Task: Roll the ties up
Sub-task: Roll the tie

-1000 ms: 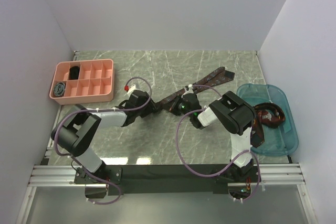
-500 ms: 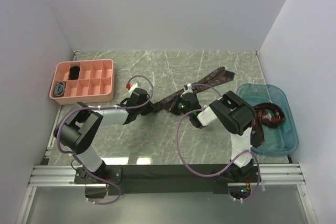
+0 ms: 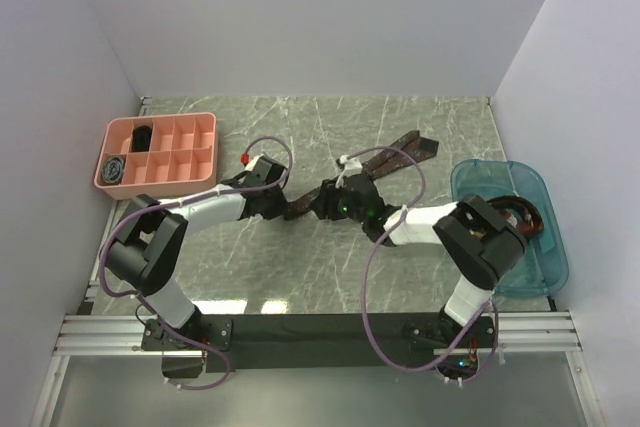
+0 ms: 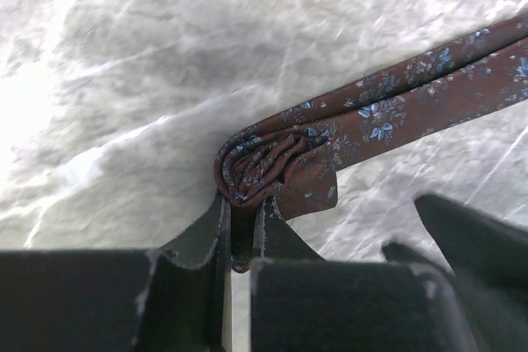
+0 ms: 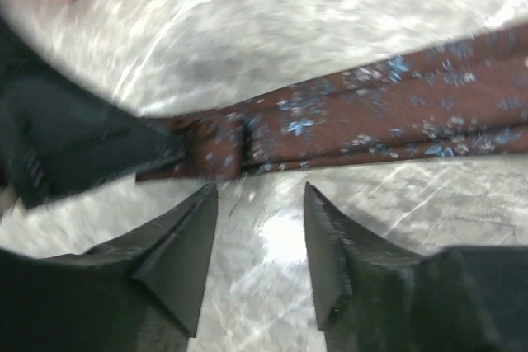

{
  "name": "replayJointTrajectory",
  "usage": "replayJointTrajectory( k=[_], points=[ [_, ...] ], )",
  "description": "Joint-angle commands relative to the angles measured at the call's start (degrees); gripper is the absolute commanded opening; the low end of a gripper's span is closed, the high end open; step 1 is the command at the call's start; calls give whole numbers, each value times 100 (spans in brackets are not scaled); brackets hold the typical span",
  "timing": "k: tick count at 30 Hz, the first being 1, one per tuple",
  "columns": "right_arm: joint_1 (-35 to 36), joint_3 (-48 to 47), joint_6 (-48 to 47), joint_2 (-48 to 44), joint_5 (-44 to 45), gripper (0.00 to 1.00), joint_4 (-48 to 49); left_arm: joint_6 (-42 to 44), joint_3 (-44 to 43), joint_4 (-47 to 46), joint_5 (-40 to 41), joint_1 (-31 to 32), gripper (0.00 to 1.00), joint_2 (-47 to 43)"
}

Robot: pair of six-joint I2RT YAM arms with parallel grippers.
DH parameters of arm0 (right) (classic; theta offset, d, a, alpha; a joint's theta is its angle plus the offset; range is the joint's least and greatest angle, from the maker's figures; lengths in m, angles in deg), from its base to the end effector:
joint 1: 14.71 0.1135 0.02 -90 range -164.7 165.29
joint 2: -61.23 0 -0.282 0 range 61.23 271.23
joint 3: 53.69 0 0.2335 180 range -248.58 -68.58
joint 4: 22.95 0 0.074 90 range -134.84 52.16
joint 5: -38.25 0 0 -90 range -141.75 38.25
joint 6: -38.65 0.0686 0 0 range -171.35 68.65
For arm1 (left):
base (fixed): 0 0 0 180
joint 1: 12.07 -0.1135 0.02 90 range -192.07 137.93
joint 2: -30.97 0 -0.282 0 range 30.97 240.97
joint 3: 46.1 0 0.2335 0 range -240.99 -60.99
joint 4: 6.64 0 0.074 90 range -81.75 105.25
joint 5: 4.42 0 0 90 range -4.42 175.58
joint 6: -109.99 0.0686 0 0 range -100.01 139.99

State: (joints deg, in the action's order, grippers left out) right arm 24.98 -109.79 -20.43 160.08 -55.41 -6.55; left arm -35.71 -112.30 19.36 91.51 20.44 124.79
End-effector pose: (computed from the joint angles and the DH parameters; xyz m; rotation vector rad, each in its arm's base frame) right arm 0.2762 0.2349 0.1704 -0.2054 2.1245 0.8211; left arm 0.2821 -0.1714 0.1721 -0.5599 2.5112 -0.4926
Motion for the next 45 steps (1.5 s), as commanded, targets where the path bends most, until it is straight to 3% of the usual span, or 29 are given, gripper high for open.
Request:
replayJointTrajectory(
  k=[1, 9, 19, 23, 32, 38, 45],
  points=[
    [478, 166, -1447, -453, 690, 54, -97, 191, -239, 918, 83, -26, 1, -180],
    [1769, -1, -2932, -95, 2296, 62, 299, 411, -687, 1551, -171, -131, 1, -110],
    [2807, -571, -4390, 1170, 4038, 69, 1151, 508, -872, 1938, -189, -184, 1, -189],
    [2949, -730, -4831, 1646, 4374, 72, 1599, 490, -863, 1965, -242, -193, 1, -180],
    [2931, -1222, -5043, 2560, 4602, 70, 1626, 516, -898, 2026, -347, -201, 1, -224],
    [2817, -1390, -4876, 2894, 4611, 53, 1512, 508, -846, 2000, -532, -228, 1, -206],
    [2694, -1433, -4569, 3114, 4471, 10, 1301, 569, -828, 2062, -549, -368, 1, -206]
  ],
)
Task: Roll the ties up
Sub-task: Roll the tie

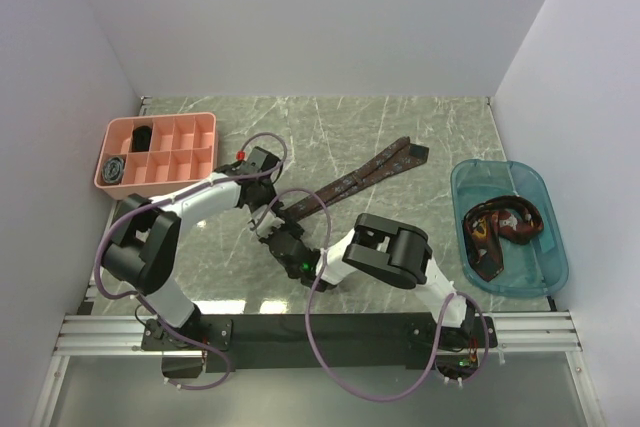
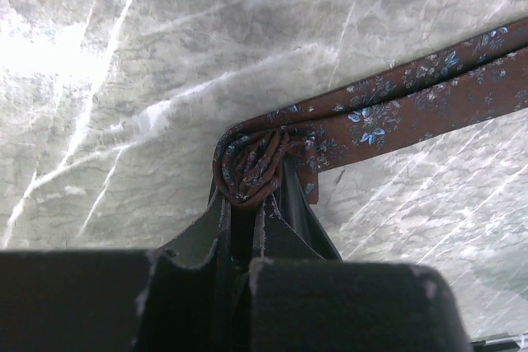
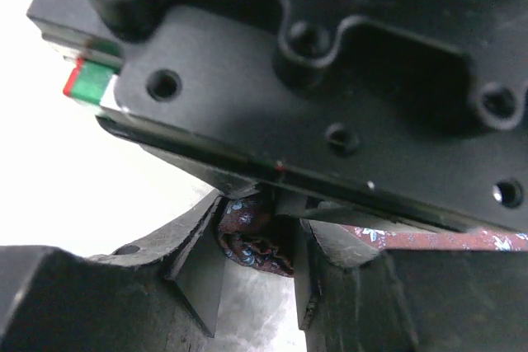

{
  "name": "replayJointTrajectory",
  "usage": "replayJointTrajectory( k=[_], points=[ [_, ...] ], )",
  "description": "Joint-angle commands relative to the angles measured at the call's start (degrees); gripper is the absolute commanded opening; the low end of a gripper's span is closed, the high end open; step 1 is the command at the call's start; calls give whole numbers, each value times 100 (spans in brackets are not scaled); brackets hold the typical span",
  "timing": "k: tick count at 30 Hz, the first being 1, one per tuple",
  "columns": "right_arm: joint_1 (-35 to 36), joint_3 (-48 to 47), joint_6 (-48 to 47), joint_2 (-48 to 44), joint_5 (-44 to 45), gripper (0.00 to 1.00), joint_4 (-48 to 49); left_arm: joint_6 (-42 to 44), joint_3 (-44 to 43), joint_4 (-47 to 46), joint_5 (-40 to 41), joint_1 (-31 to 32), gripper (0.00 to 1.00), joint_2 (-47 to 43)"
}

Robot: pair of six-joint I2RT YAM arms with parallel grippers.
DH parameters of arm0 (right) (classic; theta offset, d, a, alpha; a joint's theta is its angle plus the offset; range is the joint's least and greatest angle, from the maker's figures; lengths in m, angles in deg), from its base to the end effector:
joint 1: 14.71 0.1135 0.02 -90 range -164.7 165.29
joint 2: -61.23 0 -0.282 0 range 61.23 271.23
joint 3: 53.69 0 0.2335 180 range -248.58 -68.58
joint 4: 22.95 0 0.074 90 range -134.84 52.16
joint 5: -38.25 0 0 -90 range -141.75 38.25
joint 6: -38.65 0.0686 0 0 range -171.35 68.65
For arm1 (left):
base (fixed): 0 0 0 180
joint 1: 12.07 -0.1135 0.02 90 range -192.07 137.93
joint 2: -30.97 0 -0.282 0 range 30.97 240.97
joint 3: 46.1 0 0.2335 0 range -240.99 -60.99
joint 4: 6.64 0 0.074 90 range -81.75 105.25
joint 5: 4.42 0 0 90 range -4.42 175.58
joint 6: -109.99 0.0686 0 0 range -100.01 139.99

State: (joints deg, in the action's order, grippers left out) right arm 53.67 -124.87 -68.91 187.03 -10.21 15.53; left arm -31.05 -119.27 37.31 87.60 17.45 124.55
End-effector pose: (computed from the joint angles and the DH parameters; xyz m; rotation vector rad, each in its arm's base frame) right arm 0.2046 0.3928 0.1170 -0.8100 1.5856 -0.0343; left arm 0.2780 -0.1547 0.1850 -0.5251 2.7039 -0.3682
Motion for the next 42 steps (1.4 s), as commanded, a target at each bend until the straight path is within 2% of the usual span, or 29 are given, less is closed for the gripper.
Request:
replayJointTrajectory(
  k=[1, 3, 10, 17, 19, 23, 28, 33, 35, 37, 42],
  points=[
    [-176, 83, 306, 411, -102, 8, -933, 104, -131, 267, -237, -147, 1, -217],
    [-176, 110, 446, 384, -163, 0, -977, 112, -131, 258, -255, -218, 1, -261],
    [-193, 75, 614, 437, -348, 0, -1231, 288, -324, 293, -694, -806, 15, -490],
    [-185, 31, 675, 516, -454, 0, -1363, 508, -816, 627, -659, -1123, 35, -595],
    [-185, 4, 666, 551, -445, 0, -1399, 508, -834, 610, -677, -1167, 36, -630],
    [-185, -22, 701, 560, -506, 0, -1487, 508, -816, 619, -668, -1220, 46, -639],
    [-193, 30, 912, 437, -673, 0, -1609, 385, -790, 531, -396, -1396, 49, -981],
    [-281, 188, 1711, -28, -1191, 0, -1917, 157, -423, 294, 78, -1660, 49, -1561],
    [-360, 293, 2298, -282, -1402, 0, -2102, 86, -202, 48, 175, -1695, 49, -1860],
    [-492, 399, 2642, -459, -1745, 0, -2180, -19, 105, -84, 193, -1695, 52, -2114],
    [-878, 952, 4180, -1127, -2413, 0, -2006, -256, 948, -629, 36, -1686, 58, -2484]
  ],
)
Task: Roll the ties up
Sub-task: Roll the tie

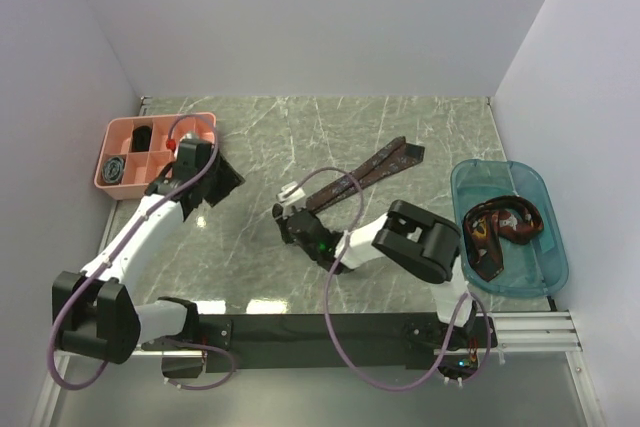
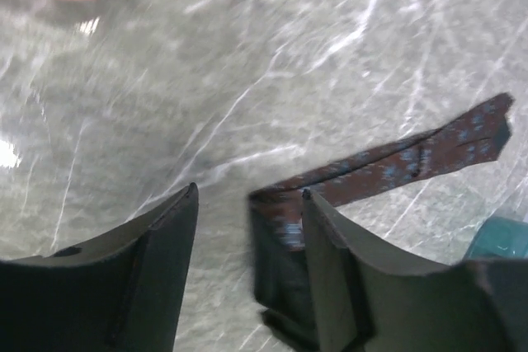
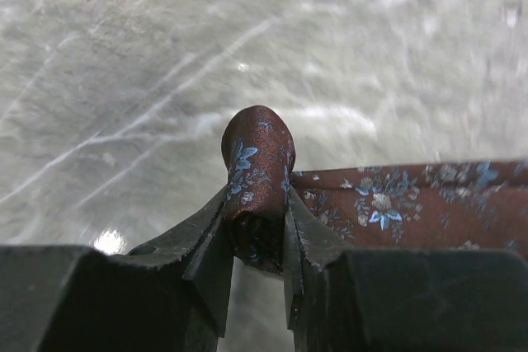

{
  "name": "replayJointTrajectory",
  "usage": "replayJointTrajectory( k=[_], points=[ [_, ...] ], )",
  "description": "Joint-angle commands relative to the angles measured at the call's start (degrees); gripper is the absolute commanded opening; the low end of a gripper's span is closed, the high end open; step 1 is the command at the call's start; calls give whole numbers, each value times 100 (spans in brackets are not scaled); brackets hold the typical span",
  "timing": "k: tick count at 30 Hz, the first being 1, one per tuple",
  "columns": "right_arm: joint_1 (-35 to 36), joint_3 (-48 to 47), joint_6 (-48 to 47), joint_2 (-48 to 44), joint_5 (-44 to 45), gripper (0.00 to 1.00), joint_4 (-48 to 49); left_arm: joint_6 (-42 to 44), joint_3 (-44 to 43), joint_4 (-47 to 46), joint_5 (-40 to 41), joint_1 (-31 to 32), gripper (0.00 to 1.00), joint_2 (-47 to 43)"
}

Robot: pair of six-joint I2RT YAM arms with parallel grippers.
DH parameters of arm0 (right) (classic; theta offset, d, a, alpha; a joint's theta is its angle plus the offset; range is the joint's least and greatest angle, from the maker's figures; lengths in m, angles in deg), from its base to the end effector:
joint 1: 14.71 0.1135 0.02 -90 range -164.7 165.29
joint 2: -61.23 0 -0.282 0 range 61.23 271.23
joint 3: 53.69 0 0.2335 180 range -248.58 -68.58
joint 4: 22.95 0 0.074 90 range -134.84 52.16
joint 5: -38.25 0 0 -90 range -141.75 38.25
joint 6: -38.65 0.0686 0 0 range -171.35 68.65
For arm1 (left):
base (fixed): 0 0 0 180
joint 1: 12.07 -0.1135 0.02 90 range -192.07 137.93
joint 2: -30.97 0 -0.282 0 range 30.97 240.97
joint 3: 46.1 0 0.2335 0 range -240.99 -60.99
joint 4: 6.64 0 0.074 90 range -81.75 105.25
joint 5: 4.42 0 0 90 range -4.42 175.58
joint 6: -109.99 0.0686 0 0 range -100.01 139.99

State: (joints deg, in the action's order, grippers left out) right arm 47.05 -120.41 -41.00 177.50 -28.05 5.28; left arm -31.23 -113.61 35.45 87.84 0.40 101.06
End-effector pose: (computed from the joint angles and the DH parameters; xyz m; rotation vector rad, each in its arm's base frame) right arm 0.2248 0.3603 0.1389 -0.5836 1.8455 0.4454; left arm 0.2531 -0.0532 0.2679 -0.8165 2.2622 -0.4896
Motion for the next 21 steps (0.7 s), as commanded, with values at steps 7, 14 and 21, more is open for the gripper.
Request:
replayJointTrajectory(
  k=[7, 14, 21],
  points=[
    [-682, 1315, 2980, -596, -1333, 0, -235, -608, 1025, -1015, -182, 386, 61, -355],
    [-946, 2246, 4587, -834, -1500, 0, 495, -1302, 1254, -1375, 248, 1380, 61, -241],
    [-1262, 2862, 5863, -456, -1869, 0, 1365, -2110, 1606, -1902, 389, 1960, 60, -83]
  ],
)
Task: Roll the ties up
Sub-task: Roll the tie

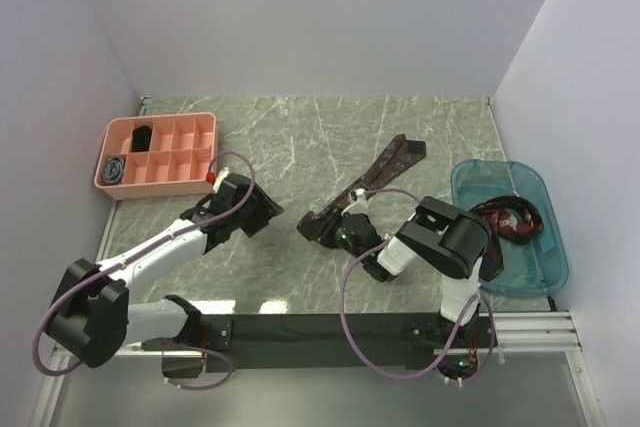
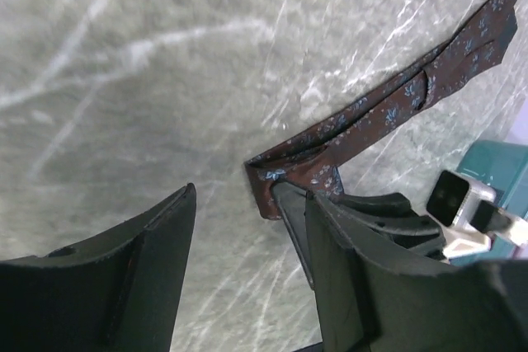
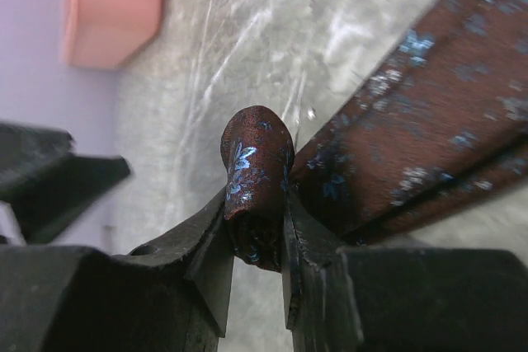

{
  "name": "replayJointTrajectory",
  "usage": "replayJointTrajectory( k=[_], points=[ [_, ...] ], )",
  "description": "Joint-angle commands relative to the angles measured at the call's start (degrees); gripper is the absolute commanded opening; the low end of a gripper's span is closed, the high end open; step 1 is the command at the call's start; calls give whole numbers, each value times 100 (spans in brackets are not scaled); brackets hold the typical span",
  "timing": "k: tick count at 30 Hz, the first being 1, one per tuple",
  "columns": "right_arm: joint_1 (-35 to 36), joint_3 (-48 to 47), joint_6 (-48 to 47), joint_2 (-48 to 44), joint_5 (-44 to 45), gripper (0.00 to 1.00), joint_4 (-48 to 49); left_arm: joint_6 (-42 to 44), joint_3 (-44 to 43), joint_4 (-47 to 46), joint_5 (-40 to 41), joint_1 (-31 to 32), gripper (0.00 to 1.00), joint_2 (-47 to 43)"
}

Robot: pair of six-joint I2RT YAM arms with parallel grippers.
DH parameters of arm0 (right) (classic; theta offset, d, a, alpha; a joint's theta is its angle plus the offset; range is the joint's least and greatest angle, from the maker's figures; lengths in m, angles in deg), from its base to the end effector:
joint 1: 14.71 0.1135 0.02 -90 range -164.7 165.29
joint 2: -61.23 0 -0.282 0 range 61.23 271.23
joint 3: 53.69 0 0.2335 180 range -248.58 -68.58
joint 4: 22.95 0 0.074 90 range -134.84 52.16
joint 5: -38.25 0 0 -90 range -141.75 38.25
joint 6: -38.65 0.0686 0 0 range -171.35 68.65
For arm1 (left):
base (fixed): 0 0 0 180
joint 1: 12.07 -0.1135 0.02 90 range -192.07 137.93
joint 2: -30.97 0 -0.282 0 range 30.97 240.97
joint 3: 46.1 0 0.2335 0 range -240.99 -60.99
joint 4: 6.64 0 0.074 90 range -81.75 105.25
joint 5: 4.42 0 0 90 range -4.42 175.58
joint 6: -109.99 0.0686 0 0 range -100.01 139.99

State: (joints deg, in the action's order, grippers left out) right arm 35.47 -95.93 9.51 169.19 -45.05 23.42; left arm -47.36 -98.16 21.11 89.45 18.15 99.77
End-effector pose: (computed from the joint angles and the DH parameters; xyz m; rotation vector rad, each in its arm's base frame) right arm 0.2220 0.2538 0.1218 0.2813 2.0764 1.1537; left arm 0.2125 -0.1184 0.2093 -0.8207 2.3336 -0.7254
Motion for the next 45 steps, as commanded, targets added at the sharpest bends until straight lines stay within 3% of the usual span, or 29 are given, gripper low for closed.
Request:
replayJointTrajectory(
  k=[1, 10, 14, 21, 25, 30, 35, 38, 41, 43, 45],
  points=[
    [-165, 493, 944, 436, -256, 0, -152, -576, 69, -521, 262, 343, 61, 125],
    [-297, 846, 1982, 875, -441, 0, 272, -1166, 140, -1110, 324, 968, 64, 748],
    [-341, 846, 2350, 893, -476, 2, -130, -1359, 122, -1198, 333, 1153, 69, 995],
    [-447, 793, 2422, 1122, -644, 5, -8, -1614, 157, -1488, 333, 1329, 71, 1294],
    [-464, 767, 2395, 1183, -793, 9, 10, -1851, 192, -1708, 306, 1390, 78, 1443],
    [-491, 828, 2448, 1245, -837, 10, 150, -2027, 96, -1761, 333, 1452, 77, 1742],
    [-517, 872, 2431, 1219, -855, 14, 220, -2176, 87, -1831, 324, 1505, 66, 1927],
    [-526, 863, 2352, 1175, -855, 15, 194, -2238, 113, -1866, 350, 1531, 66, 1954],
    [-535, 837, 2255, 1174, -907, 14, 150, -2012, 44, -1614, 429, 1531, 77, 1822],
    [-526, 811, 2168, 1157, -960, 13, 124, -1617, -132, -1122, 884, 1531, 93, 1603],
    [-544, 749, 2044, 1113, -1021, 13, 10, -853, -413, -514, 1393, 1531, 97, 1366]
  ],
)
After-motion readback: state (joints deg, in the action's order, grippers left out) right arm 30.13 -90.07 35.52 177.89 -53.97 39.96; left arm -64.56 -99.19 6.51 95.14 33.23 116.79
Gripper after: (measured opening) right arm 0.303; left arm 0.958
